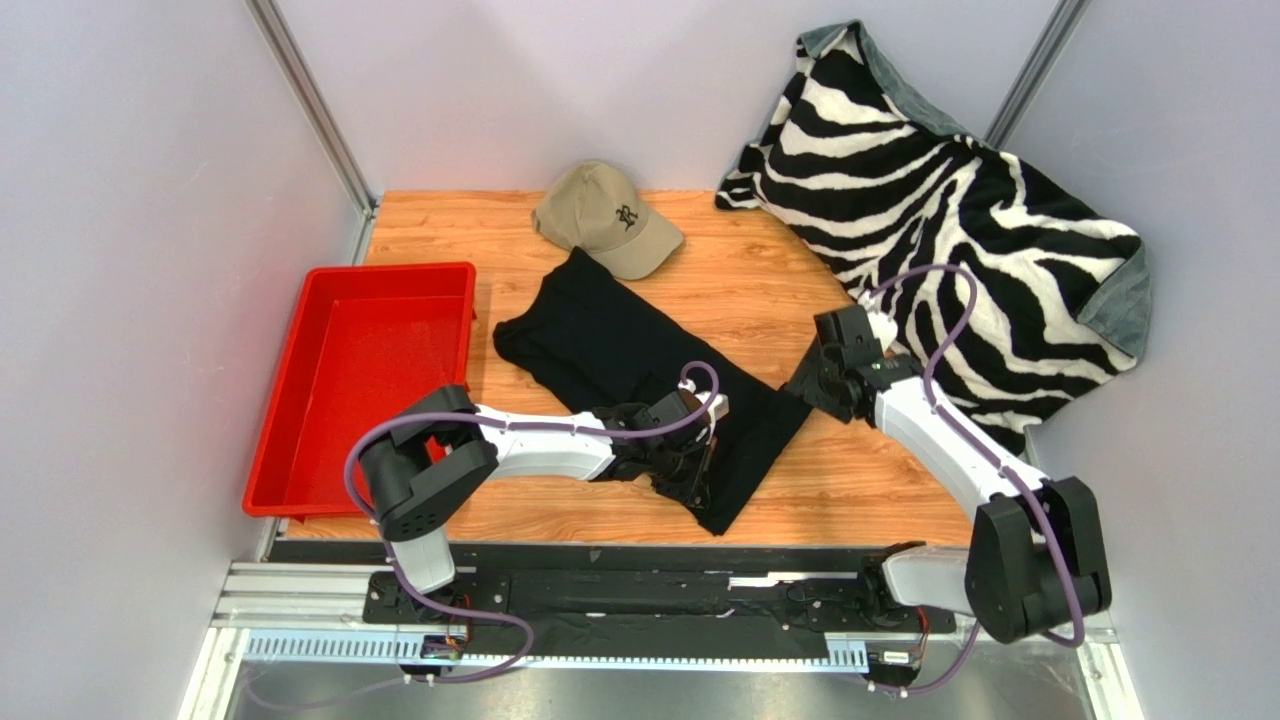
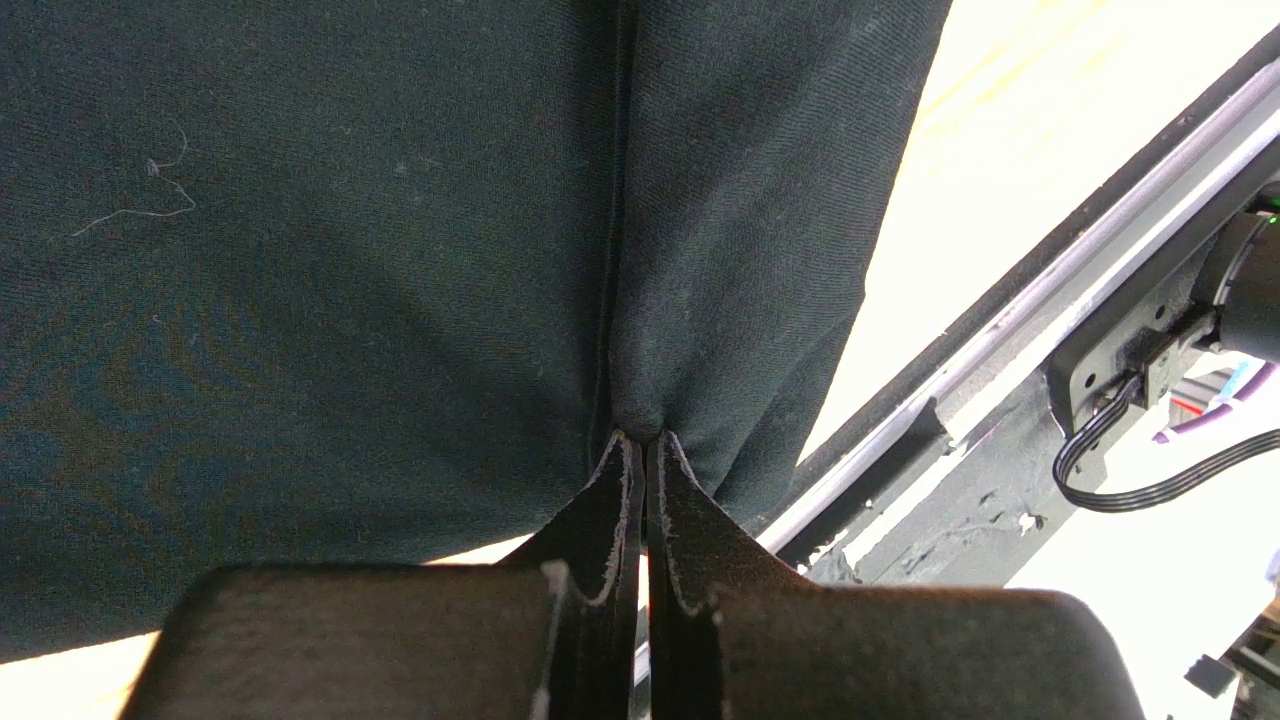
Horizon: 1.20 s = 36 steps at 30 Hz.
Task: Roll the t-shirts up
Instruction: Roll the T-shirt to the center of the board.
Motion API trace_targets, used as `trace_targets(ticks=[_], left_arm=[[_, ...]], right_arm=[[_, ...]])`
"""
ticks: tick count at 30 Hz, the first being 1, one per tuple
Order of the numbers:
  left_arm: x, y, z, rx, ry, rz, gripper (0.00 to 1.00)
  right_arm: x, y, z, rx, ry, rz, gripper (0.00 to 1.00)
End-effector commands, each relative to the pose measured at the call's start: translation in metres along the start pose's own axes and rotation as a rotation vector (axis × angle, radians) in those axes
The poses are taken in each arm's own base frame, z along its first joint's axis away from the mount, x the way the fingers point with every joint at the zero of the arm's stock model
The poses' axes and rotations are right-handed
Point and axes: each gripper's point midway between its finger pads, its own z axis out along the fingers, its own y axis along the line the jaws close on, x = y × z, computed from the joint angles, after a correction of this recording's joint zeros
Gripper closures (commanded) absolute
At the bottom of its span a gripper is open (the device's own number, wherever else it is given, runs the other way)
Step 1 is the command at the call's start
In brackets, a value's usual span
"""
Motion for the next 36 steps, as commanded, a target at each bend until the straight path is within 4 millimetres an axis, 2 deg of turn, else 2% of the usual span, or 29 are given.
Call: trace_targets(ticks=[1,6,9,15,20,28,29,31,32,34,36], left_arm=[[0.009,0.003,0.003,-0.017,0.05,-0.014,1.0],[0.008,0.003,0.004,-0.017,0.051,-0.018,1.0],[0.007,0.001,0.003,-0.017,0.05,-0.016,1.0],[0.007,0.001,0.002,-0.016,0.049,-0.013,1.0],[0.005,0.001,0.0,-0.016,0.042,-0.004,1.0],[-0.005,0.0,-0.012,-0.022,-0.004,0.053,1.0],[-0.007,0.001,-0.015,-0.03,-0.014,0.063,0.92],[-0.017,0.0,-0.028,-0.051,-0.057,0.101,0.82],[-0.021,-0.001,-0.034,-0.057,-0.074,0.117,0.72],[-0.034,-0.004,-0.049,-0.086,-0.123,0.167,0.65],[-0.04,-0.017,-0.058,-0.09,-0.139,0.23,0.57]], right_arm=[[0.016,0.012,0.0,-0.13,-0.005,0.041,0.44],[0.029,0.024,-0.001,-0.225,-0.016,0.064,0.41],[0.037,0.021,0.004,-0.233,-0.006,0.083,0.41],[0.043,0.017,0.017,-0.205,0.008,0.08,0.43],[0.043,0.018,0.025,-0.153,0.046,0.051,0.5],[0.05,0.003,0.036,-0.032,0.108,0.008,0.53],[0.052,0.0,0.035,-0.016,0.119,0.002,0.53],[0.05,0.001,0.036,-0.006,0.121,-0.001,0.53],[0.051,0.0,0.036,0.004,0.128,-0.004,0.53],[0.052,0.0,0.038,0.017,0.138,-0.009,0.53],[0.051,-0.001,0.039,0.026,0.142,-0.012,0.54]])
